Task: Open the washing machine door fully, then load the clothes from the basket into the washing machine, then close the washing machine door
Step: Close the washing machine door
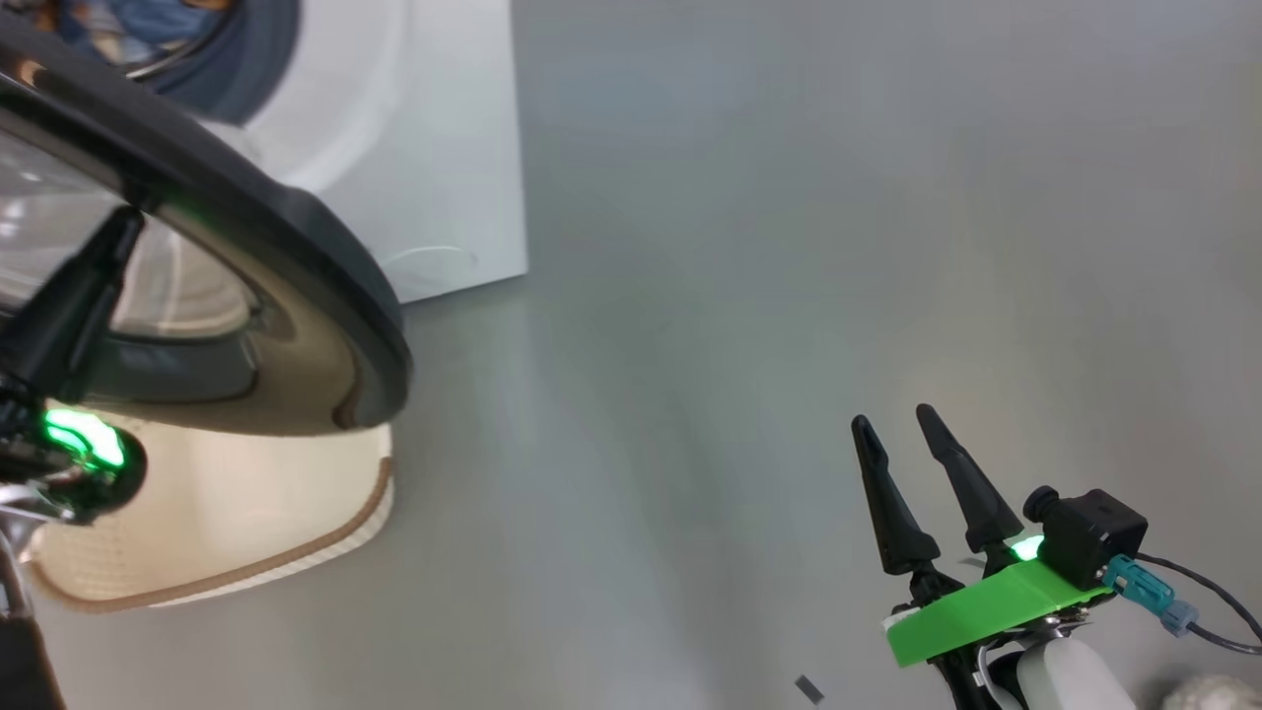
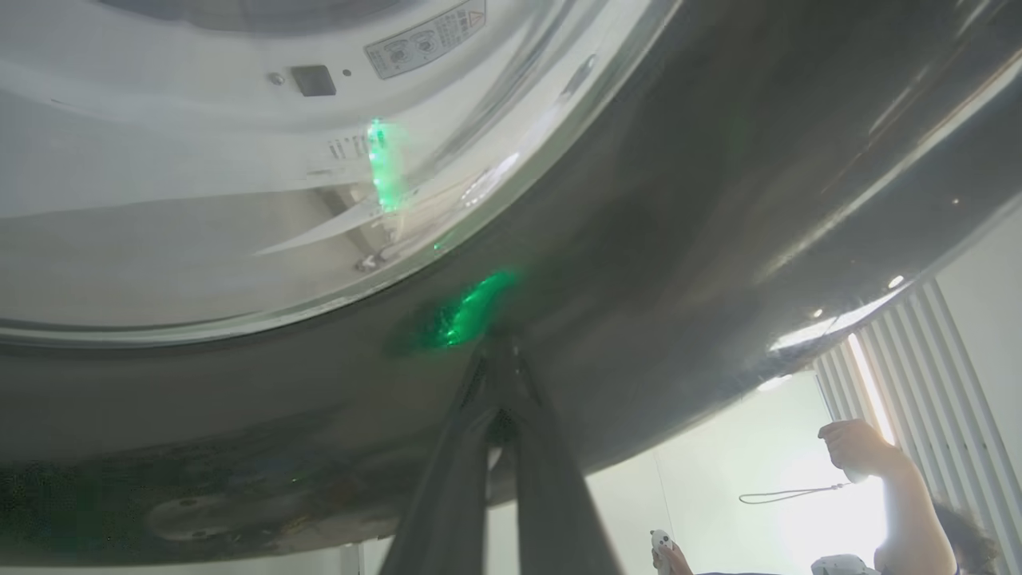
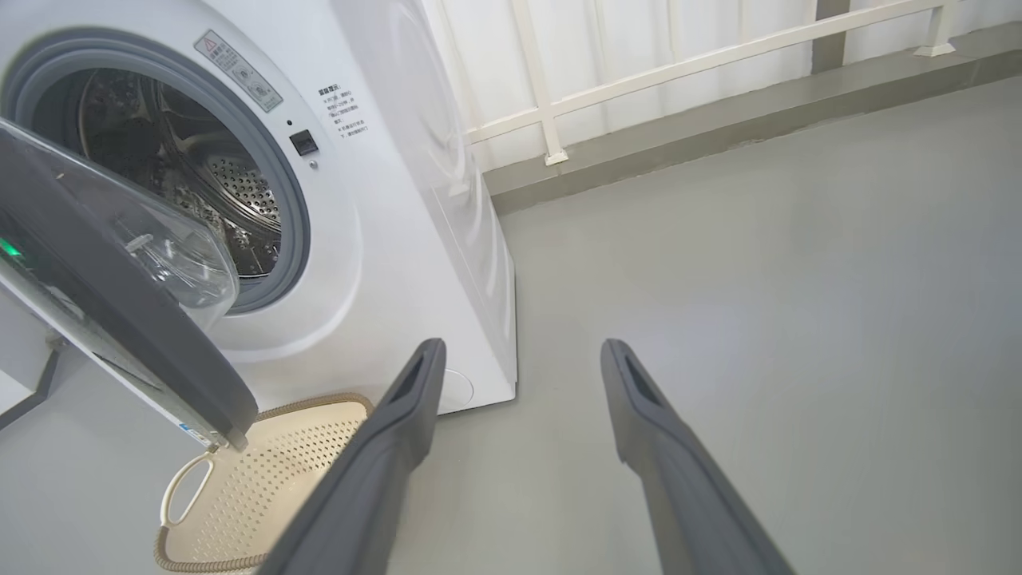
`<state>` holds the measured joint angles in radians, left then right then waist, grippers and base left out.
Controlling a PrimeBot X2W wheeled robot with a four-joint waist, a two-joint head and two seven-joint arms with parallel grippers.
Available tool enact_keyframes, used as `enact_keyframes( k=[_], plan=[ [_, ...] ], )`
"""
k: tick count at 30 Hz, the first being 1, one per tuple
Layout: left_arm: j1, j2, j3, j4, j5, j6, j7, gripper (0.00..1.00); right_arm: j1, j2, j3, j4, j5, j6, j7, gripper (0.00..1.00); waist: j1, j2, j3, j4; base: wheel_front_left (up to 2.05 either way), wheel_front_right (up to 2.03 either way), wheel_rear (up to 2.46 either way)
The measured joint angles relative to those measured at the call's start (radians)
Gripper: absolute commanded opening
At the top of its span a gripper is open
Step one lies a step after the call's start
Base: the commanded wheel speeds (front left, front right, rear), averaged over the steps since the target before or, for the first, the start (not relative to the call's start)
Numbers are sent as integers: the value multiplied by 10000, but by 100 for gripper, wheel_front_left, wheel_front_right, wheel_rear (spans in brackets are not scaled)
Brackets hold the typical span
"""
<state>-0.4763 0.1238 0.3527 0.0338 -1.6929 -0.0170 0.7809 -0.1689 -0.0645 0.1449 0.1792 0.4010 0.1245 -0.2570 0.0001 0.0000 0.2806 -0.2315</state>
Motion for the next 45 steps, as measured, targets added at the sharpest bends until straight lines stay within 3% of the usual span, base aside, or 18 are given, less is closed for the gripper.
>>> enact_keyframes(
  k=[7,13,25,32,45],
  plan=[
    [-465,38,173,477,77,-322,-265,0,-2,27,-19,-2,61,-2,0,100,0,0,261,-410,0,0,0],
    [-562,-44,301,748,123,-575,-451,0,-2,48,-234,0,59,-2,0,100,0,0,228,-346,0,0,0],
    [36,-485,848,915,723,-1026,-1534,0,37,15,-242,17,-21,-2,0,100,-2,0,-402,302,0,0,0],
    [771,-767,1062,616,1279,-1035,-2458,0,70,-40,-217,36,-201,-2,0,100,-1,0,-849,797,0,0,0],
    [2377,-995,410,-451,1392,-1039,-4128,0,308,-52,-205,59,-203,-2,0,100,-2,0,-1449,1819,0,0,0]
  ],
)
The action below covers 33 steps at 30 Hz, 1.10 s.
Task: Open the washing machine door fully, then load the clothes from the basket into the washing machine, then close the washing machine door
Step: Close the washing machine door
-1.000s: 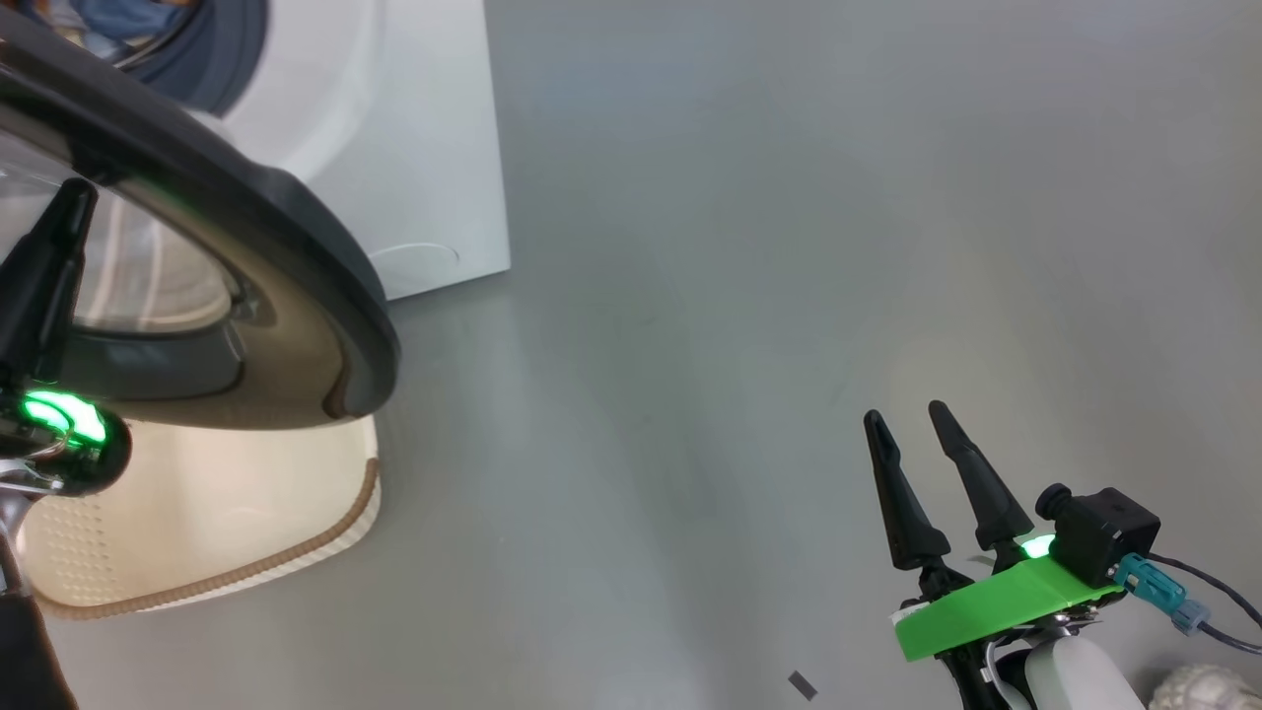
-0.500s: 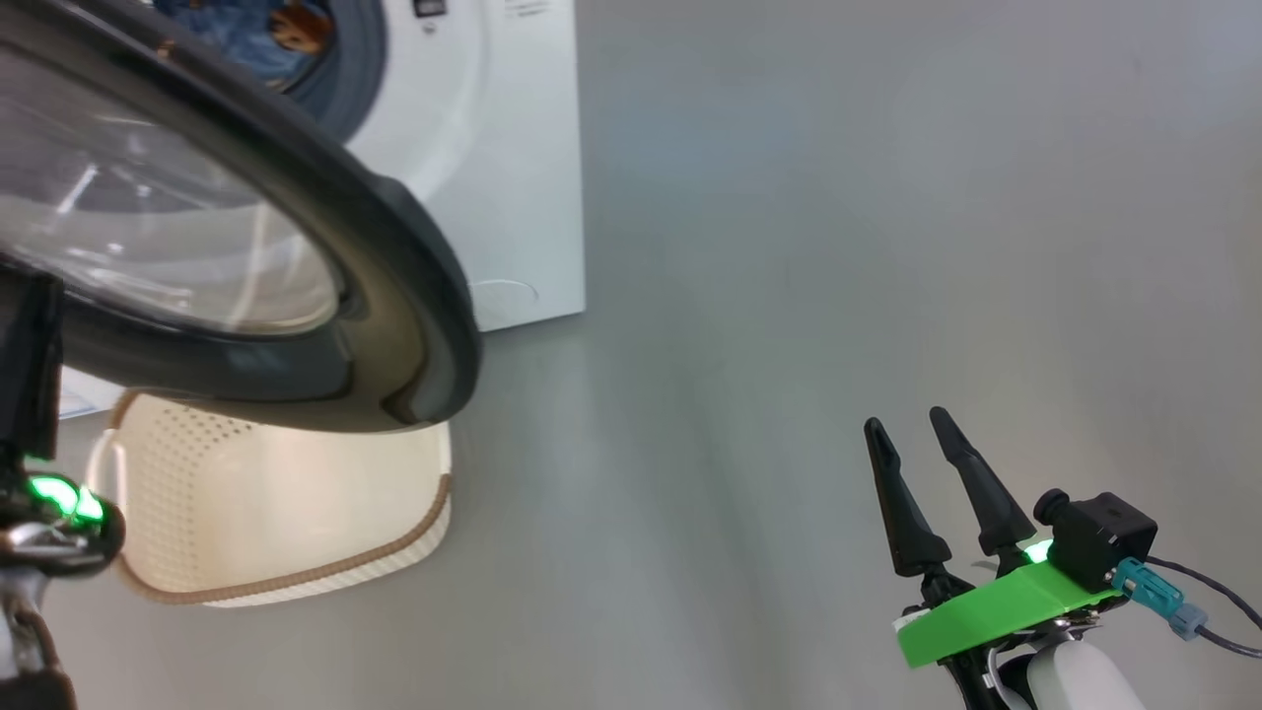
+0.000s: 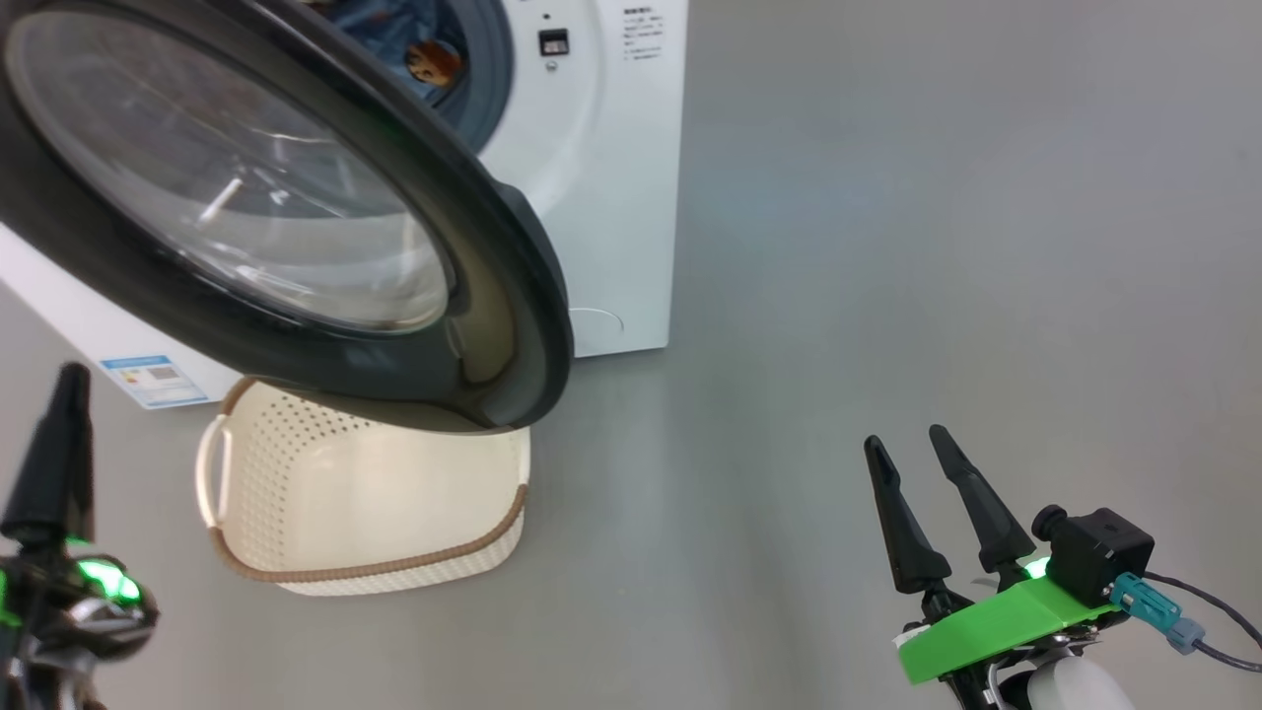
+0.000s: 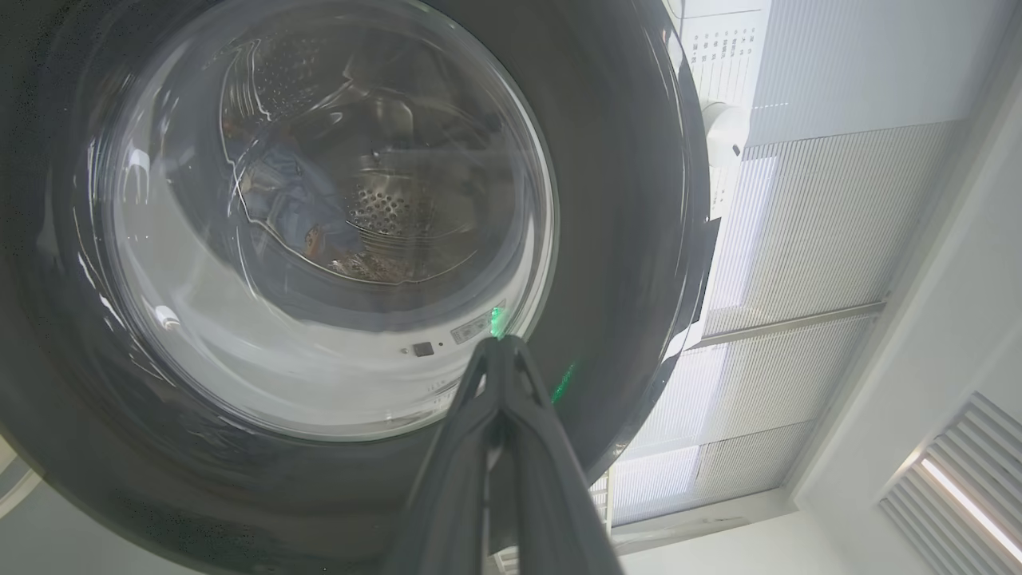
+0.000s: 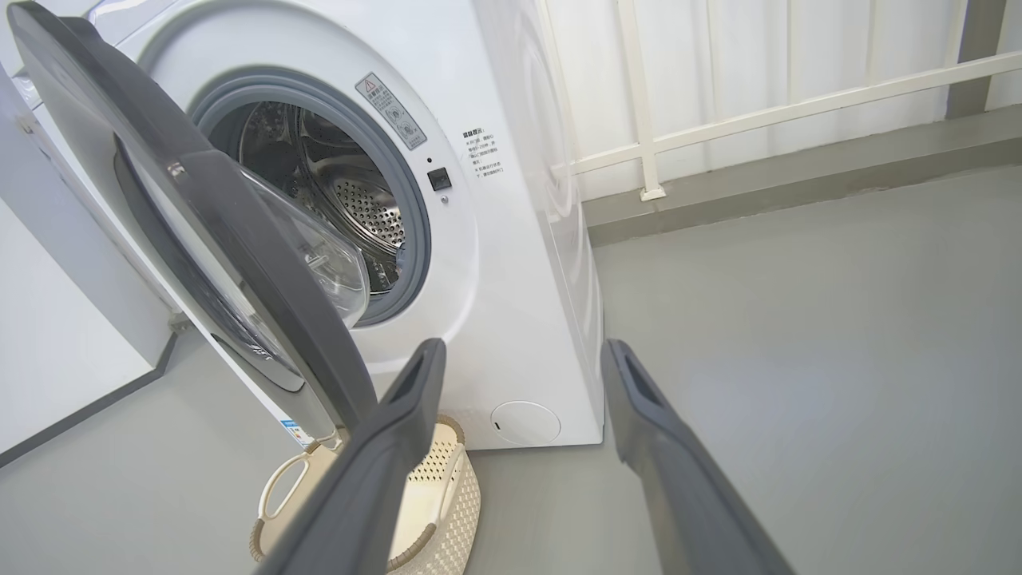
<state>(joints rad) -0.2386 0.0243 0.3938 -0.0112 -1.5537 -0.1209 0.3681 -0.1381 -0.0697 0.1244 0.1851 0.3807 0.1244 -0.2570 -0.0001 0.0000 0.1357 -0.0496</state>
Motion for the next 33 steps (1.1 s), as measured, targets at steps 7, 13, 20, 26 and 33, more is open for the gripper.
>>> enact_keyframes(
  k=[7,13,20,26,33],
  plan=[
    [899,-4,-679,-238,-109,0,-1156,100,221,4,33,19,-15,0,0,100,0,0,-264,305,0,0,0],
    [1445,-2,-1083,-351,-268,2,-1964,100,237,4,96,27,-15,0,0,100,0,0,-432,374,0,0,0],
    [1890,102,-1446,-650,899,0,-3177,100,358,-10,203,36,-15,2,2,100,1,0,-515,294,0,0,0],
    [2425,784,-2579,-817,2867,-27,-5530,100,360,-54,211,35,-15,2,2,100,1,0,-583,176,0,0,0],
    [2774,1204,-2821,-715,4765,-29,-6238,100,373,-77,199,17,-23,2,0,100,1,0,-640,125,0,0,0]
  ],
)
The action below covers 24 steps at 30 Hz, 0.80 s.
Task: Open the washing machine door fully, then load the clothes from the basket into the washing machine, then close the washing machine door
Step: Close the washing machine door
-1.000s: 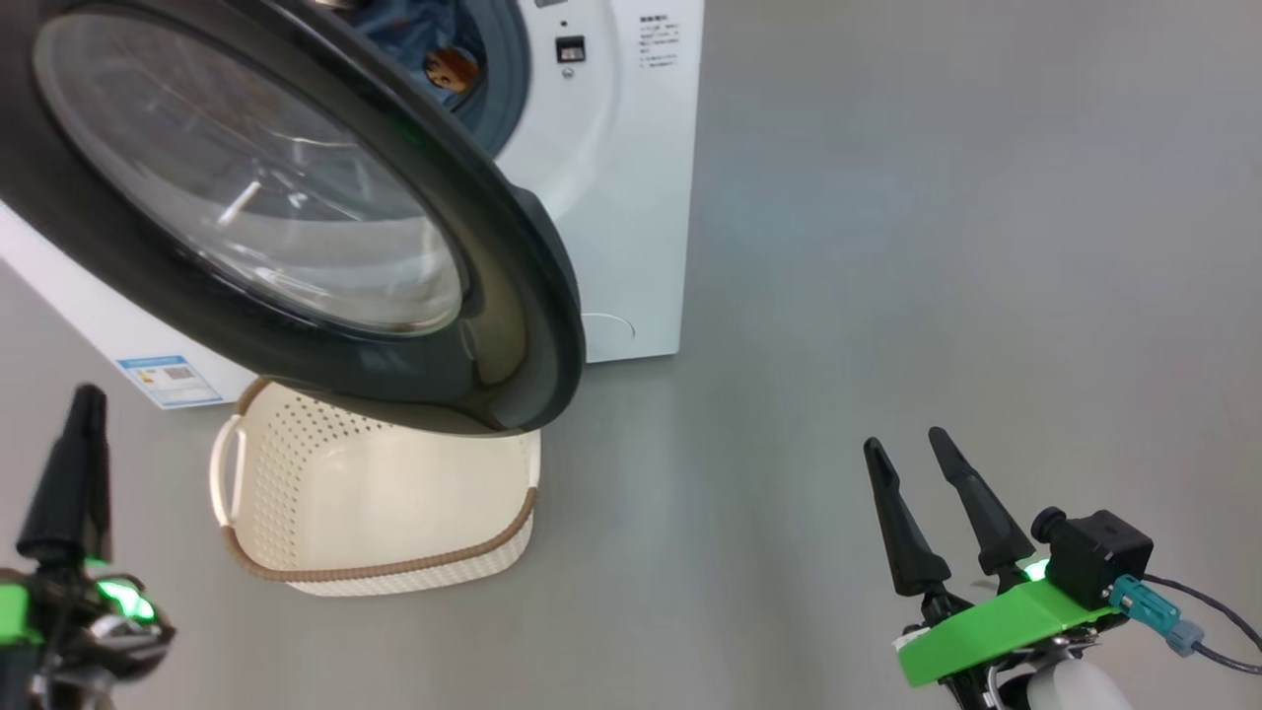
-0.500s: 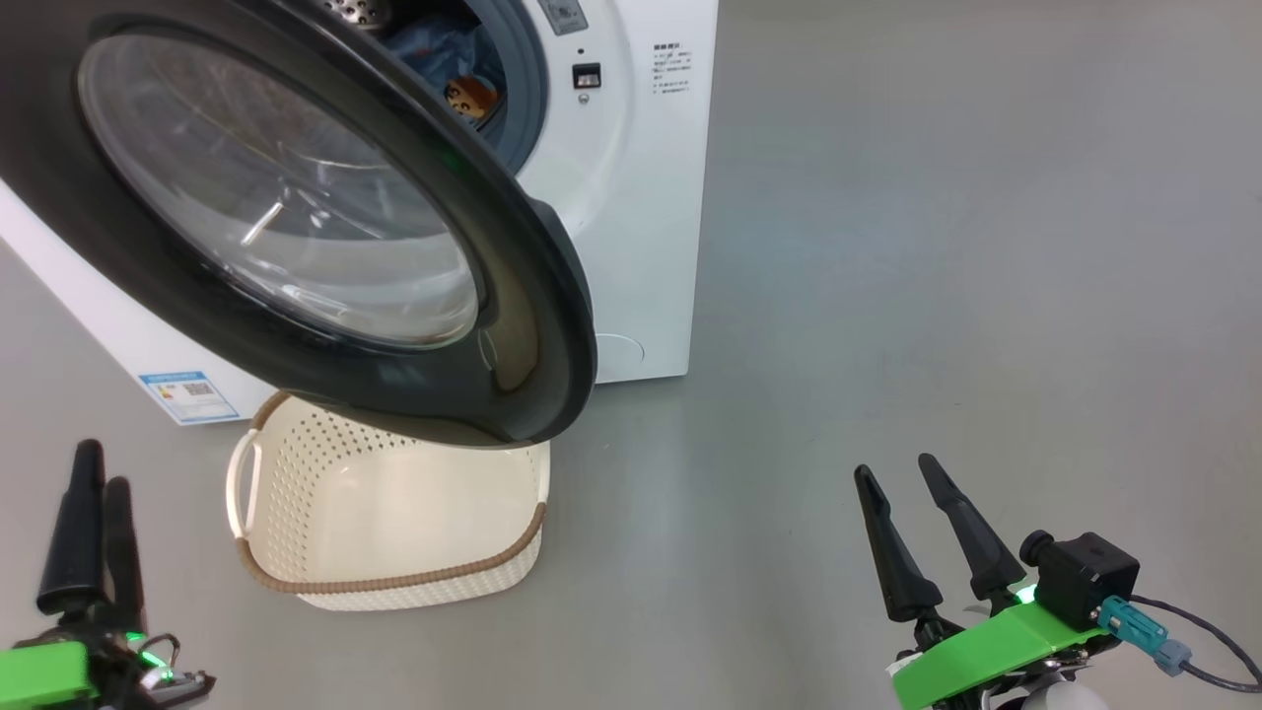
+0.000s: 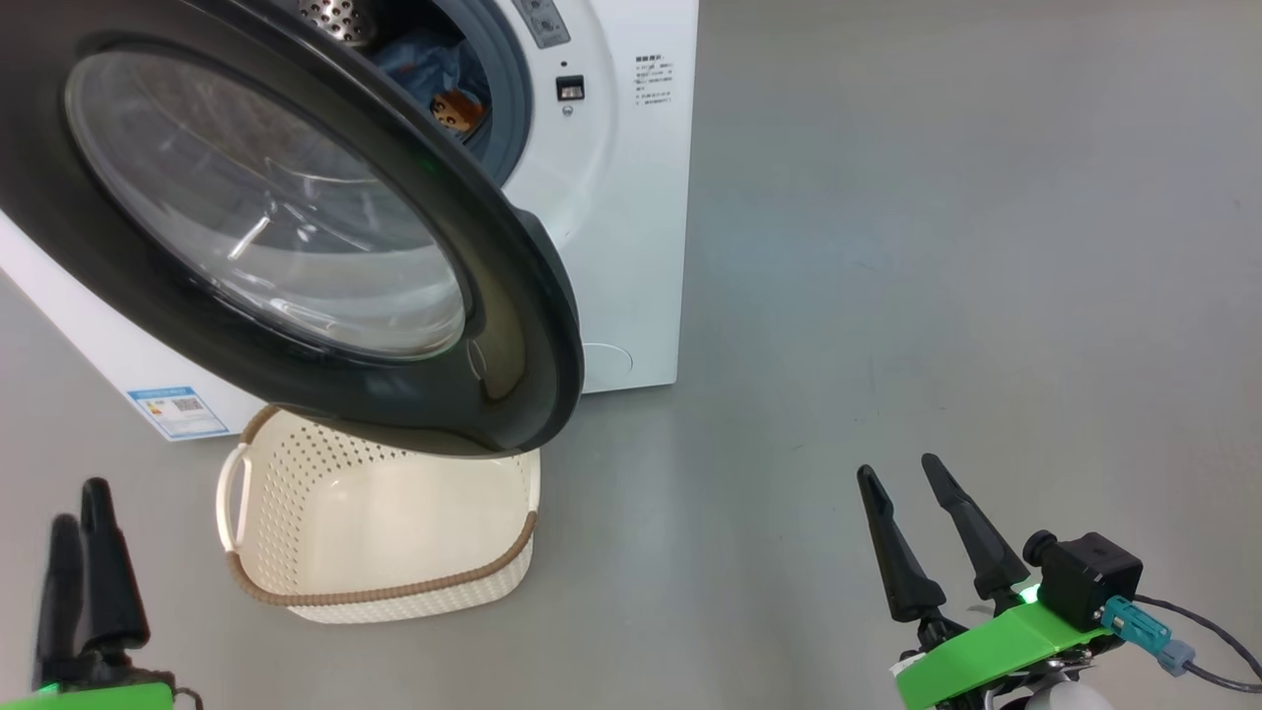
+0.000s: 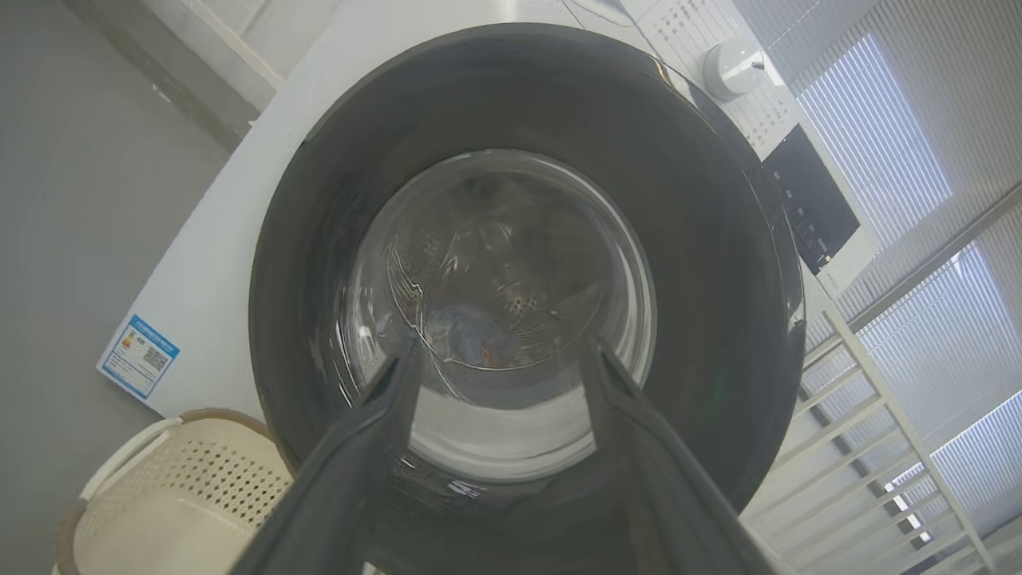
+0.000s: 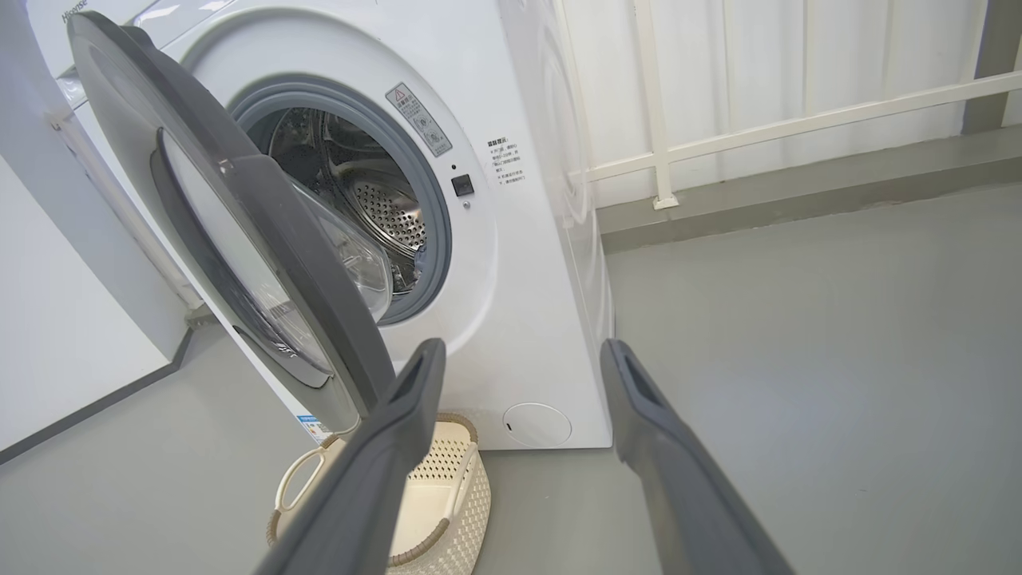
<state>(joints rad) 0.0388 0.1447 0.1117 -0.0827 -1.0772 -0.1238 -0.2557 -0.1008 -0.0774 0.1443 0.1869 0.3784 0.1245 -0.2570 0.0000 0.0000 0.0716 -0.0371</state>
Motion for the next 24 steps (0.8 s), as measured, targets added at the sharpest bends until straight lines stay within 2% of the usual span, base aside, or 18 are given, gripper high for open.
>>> enact_keyframes(
  k=[14,15,20,24],
  plan=[
    [99,-456,347,-100,5770,-42,-6,100,0,-12,-15,-58,-2,-2,2,100,0,0,168,-67,0,0,0],
    [99,-456,347,-100,5770,-42,-6,100,0,-12,-15,-58,-2,-2,2,100,0,0,168,-67,0,0,0],
    [509,-518,171,219,7515,-42,-6,100,-2,-10,-42,-86,-2,-2,2,100,0,0,205,-122,0,0,0],
    [671,-650,163,303,8427,-44,-6,100,-2,-10,-52,-100,-4,0,0,100,0,0,205,-142,0,0,0]
  ],
)
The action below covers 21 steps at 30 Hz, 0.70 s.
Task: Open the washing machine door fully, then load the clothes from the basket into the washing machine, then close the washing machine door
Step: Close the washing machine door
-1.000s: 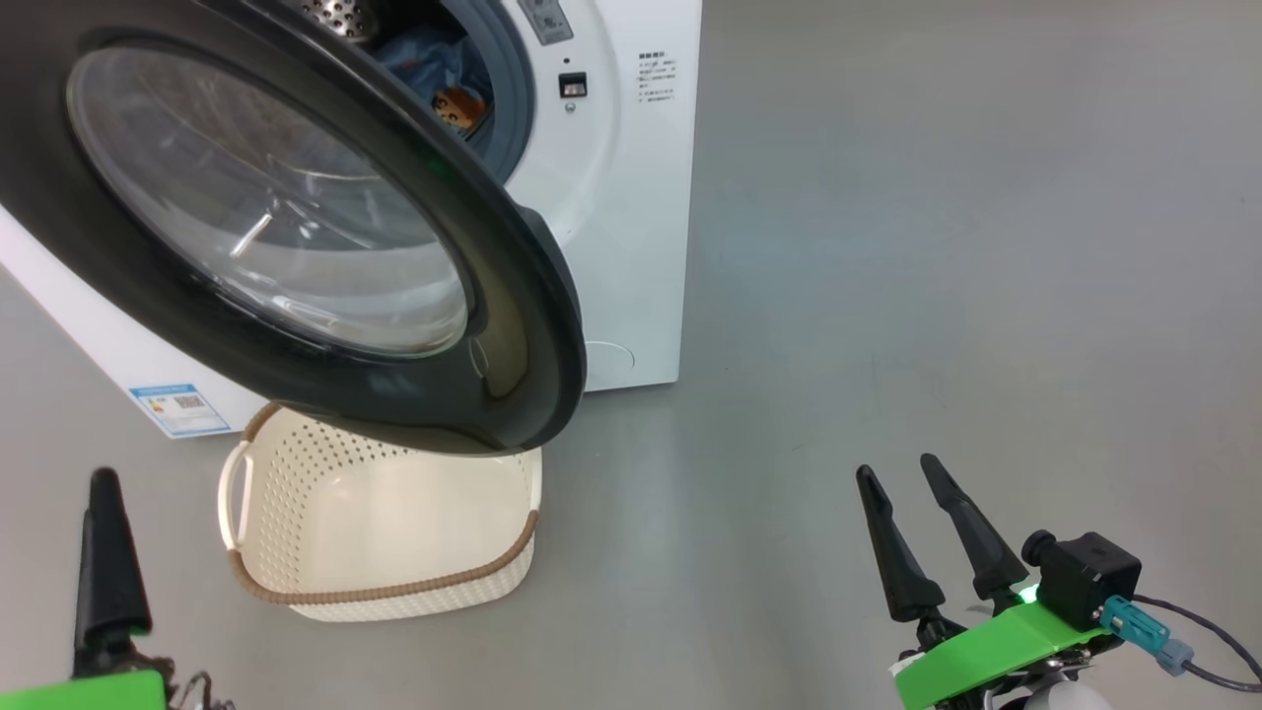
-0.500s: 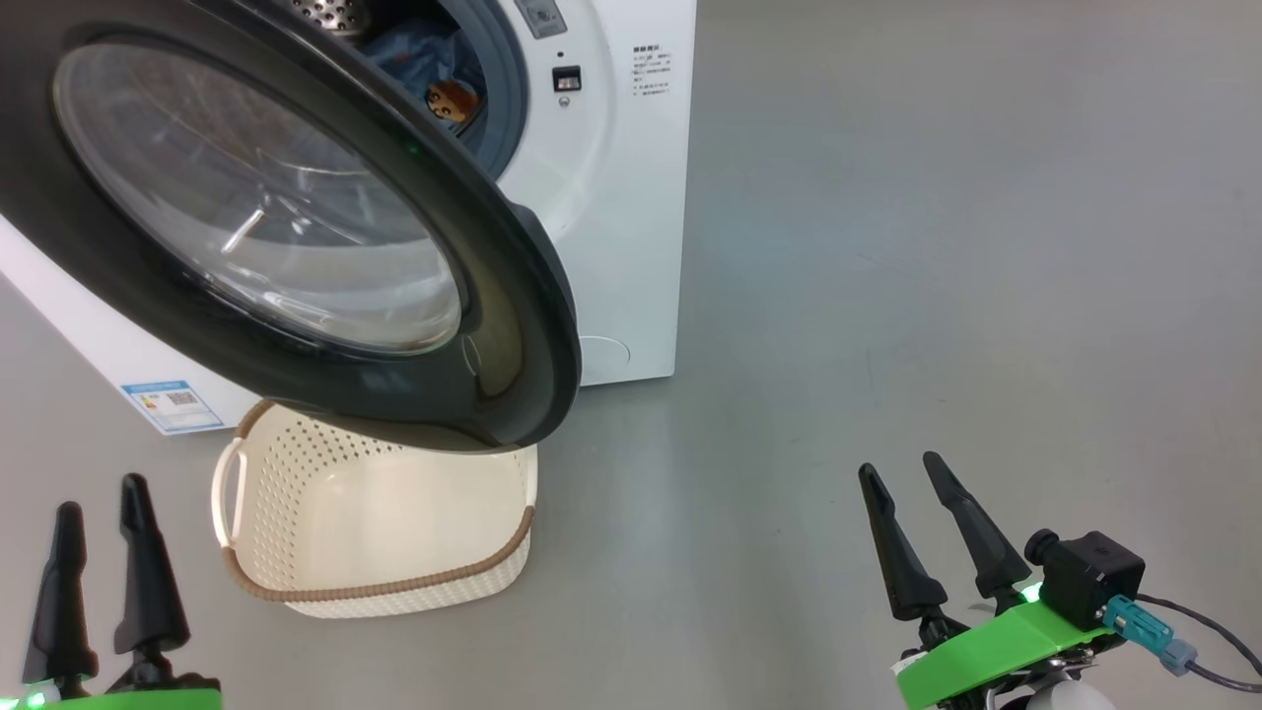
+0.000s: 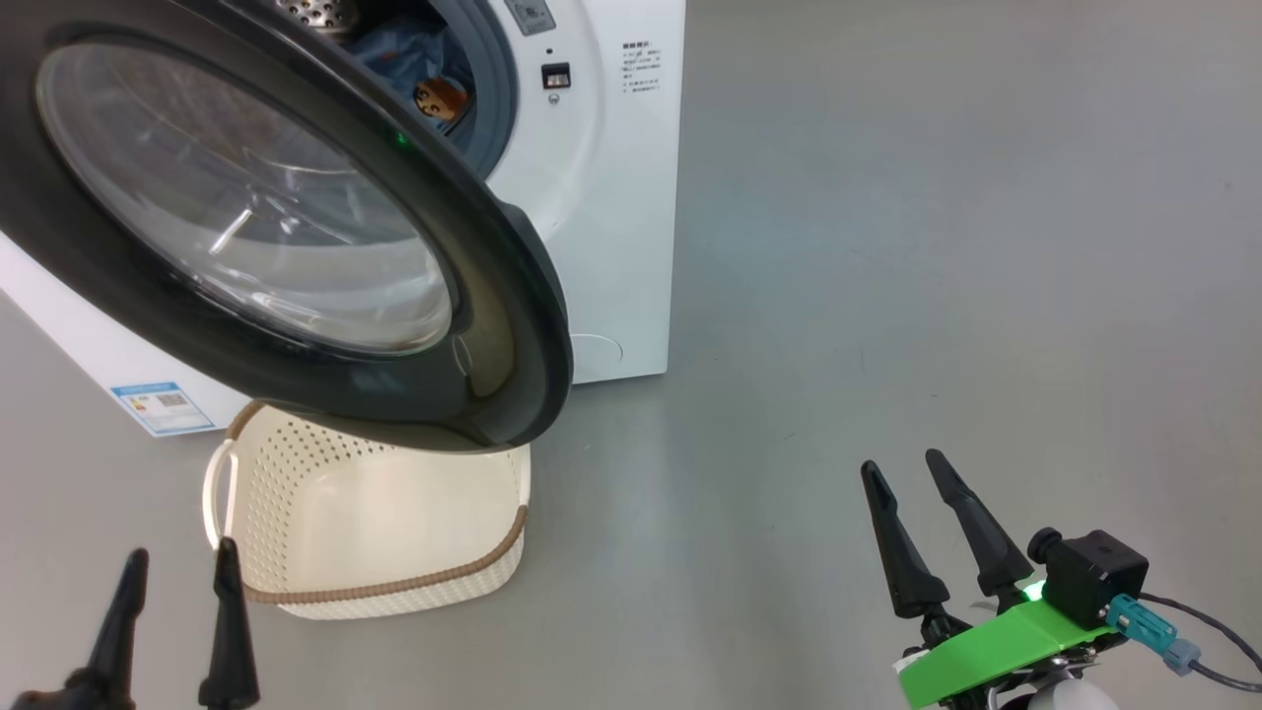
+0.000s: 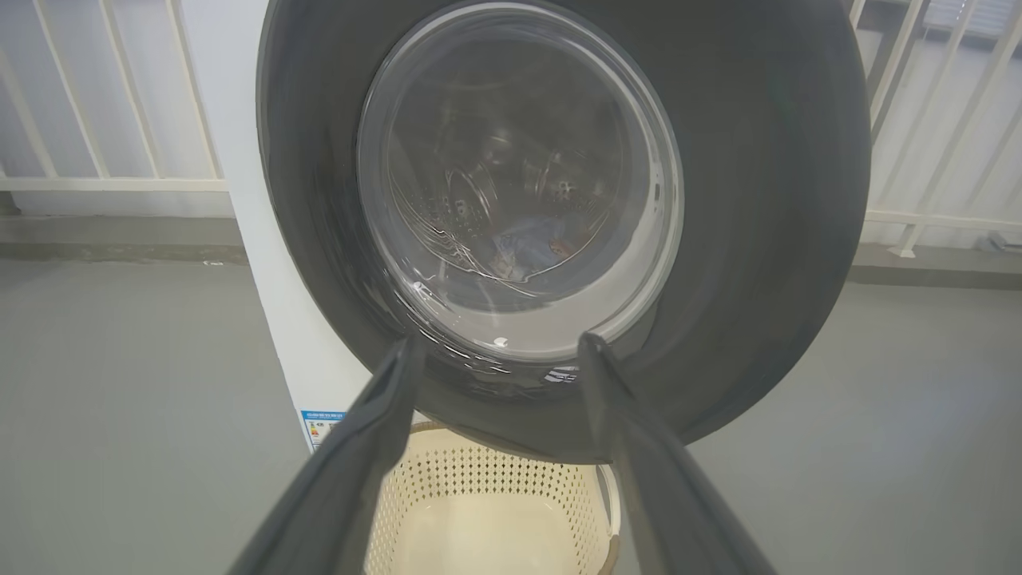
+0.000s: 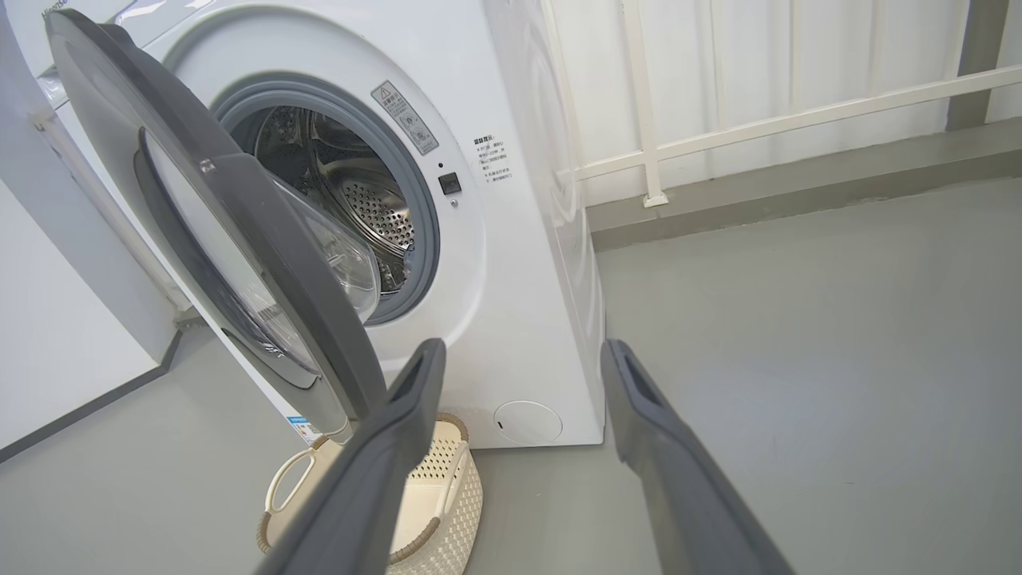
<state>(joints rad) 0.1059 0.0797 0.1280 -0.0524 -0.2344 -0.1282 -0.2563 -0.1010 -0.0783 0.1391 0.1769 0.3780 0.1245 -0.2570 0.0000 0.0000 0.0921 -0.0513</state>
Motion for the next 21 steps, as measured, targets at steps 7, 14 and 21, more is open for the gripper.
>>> enact_keyframes(
  k=[7,14,21],
  plan=[
    [490,-228,19,268,708,0,2,100,0,-2,-6,-48,-96,-2,0,100,0,0,-90,-38,0,0,0],
    [605,-324,54,267,915,4,2,100,2,-10,-19,-52,-161,-2,0,100,0,0,-184,-46,0,0,0],
    [628,-330,67,267,936,247,2,100,13,-19,-94,-73,-236,-2,0,100,0,0,-207,-37,0,0,0]
  ],
)
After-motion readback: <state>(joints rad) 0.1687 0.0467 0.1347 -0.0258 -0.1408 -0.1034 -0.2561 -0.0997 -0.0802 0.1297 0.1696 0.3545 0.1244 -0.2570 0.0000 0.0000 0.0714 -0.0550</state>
